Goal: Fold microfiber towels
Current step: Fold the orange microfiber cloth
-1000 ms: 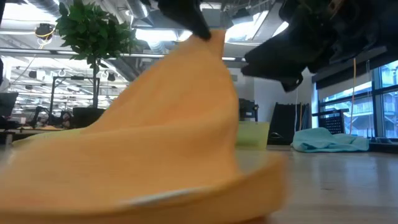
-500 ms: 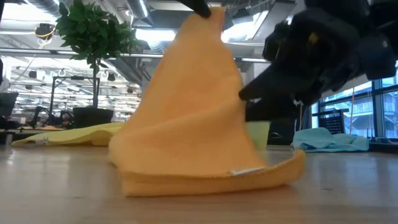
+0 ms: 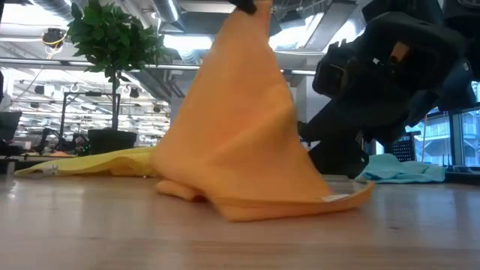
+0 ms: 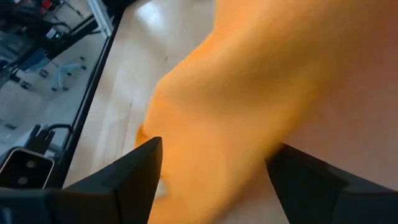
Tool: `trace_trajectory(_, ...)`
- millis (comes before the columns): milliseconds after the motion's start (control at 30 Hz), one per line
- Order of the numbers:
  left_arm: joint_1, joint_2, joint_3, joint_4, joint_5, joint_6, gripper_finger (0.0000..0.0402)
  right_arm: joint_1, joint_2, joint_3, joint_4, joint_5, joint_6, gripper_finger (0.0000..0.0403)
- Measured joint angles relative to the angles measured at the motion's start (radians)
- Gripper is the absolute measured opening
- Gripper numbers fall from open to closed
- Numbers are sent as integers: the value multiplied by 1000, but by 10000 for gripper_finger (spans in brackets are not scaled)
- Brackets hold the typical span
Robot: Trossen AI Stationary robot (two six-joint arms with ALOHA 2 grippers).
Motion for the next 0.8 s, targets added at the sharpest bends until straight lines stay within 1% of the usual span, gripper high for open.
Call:
trace_trajectory(233,0,-65,0,23,-7,-3,0,0,64,52,-27,-58,19,251)
trace_trajectory(367,-2,-103,0,1,-9,-8,0,0,55,50,-34,-99,20,218)
trace_trajectory(433,-3,-115,0,-7,-16,-22,0,0,43,49,-40,-133,21,199)
trace_trajectory(567,-3,-136,0,-72,-21,-46,0,0,25,49,-52,-207,44,163)
trace_trajectory(800,-3,-145,0,-165,-21,-99,0,0,-9,48,-95,-210,43,121)
